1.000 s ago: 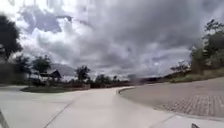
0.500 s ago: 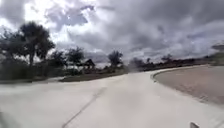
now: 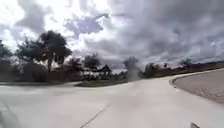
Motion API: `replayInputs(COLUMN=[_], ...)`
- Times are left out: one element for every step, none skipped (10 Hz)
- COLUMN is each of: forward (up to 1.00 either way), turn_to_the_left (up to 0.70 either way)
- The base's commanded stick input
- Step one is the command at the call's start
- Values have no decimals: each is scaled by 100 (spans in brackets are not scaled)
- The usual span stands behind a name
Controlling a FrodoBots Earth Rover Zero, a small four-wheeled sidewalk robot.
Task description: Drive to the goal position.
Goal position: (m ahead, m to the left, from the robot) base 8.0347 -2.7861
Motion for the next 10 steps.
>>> replayInputs(forward=[70,70,70,67,66,65,65,64,63,62], turn_to_the_left=[1,1,1,-11,-13,-14,-14,-14,-14,-15])
